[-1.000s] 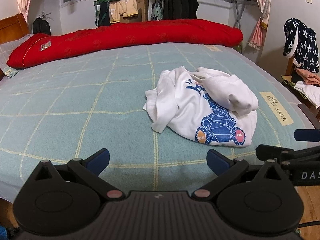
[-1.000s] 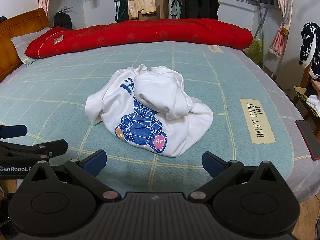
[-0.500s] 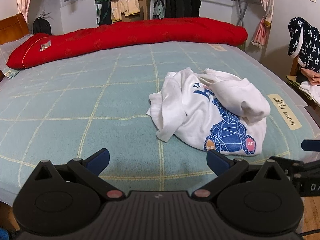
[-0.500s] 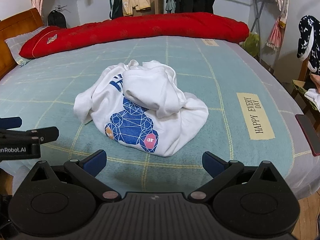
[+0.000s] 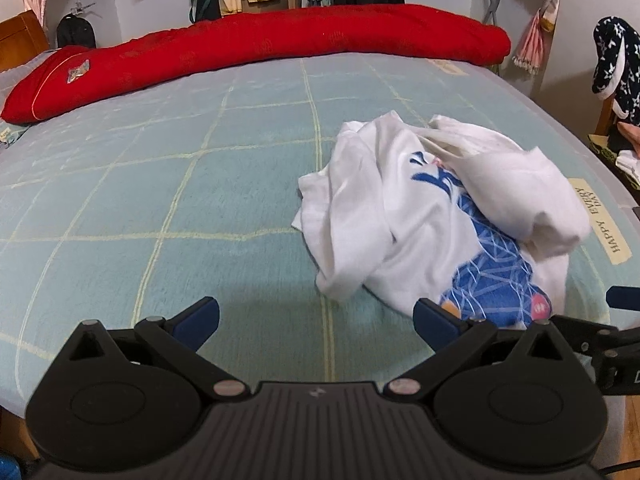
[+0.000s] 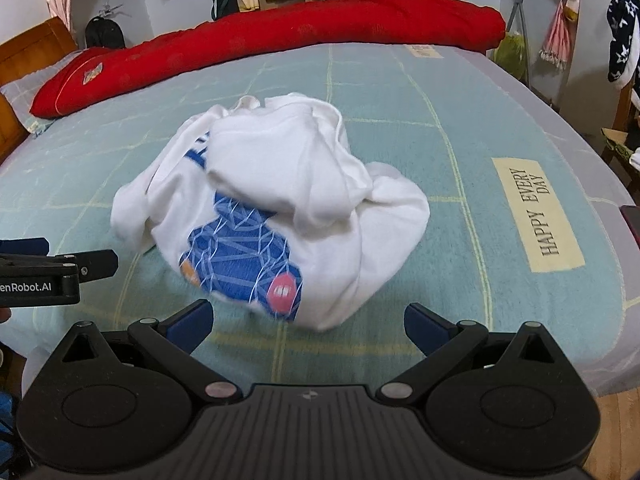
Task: Fold clothes
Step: 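Reach both tools down to the white sweatshirt's bunched fabric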
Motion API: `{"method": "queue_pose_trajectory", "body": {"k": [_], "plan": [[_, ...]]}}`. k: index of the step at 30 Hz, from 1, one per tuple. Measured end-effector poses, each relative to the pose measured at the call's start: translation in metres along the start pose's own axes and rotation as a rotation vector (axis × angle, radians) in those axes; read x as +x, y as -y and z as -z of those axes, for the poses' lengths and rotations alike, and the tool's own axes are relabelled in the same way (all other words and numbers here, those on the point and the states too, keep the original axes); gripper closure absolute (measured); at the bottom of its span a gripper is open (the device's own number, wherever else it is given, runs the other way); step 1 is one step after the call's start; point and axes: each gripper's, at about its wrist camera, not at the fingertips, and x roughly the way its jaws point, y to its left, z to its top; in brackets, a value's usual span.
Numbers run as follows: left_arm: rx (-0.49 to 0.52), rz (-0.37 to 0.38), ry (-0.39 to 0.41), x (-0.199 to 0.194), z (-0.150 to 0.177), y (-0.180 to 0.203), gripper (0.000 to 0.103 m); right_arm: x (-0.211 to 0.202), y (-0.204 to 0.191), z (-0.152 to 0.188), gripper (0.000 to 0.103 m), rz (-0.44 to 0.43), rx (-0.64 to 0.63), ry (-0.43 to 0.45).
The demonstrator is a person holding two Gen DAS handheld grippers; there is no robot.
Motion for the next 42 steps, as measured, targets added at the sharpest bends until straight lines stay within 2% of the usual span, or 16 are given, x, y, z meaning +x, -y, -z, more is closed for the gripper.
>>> {"method": "queue_pose_trajectory", "body": {"k": [10, 17, 25, 28, 31, 38, 42], "plan": [[0.046, 0.010, -0.046, 0.046, -0.036, 0.018, 0.001, 0.030, 0.015, -0.033, 0.000, 0.008, 0.006, 0.008], [0.053, 0.047, -0.090, 0.074, -0.043, 0.015, 0.000, 0.049, 0.018, -0.047, 0.000, 0.011, -0.015, 0.033], [0.008, 0.152, -0.124, 0.083, -0.035, -0.004, 0.000, 0.064, 0.005, -0.035, 0.000, 0.025, -0.198, 0.121], [0.069, 0.156, -0.107, 0.082, -0.027, 0.000, 0.000, 0.066, 0.005, -0.030, 0.000, 0.026, -0.246, 0.151], [0.109, 0.153, -0.103, 0.082, -0.017, 0.003, 0.000, 0.065, 0.009, -0.029, 0.000, 0.014, -0.237, 0.148], [0.087, 0.159, -0.076, 0.071, -0.016, -0.002, 0.001, 0.061, 0.017, -0.029, 0.000, -0.009, -0.214, 0.143], [0.085, 0.197, 0.004, 0.049, -0.019, -0.007, 0.003, 0.044, 0.013, -0.025, 0.000, -0.009, -0.274, 0.204]]}}
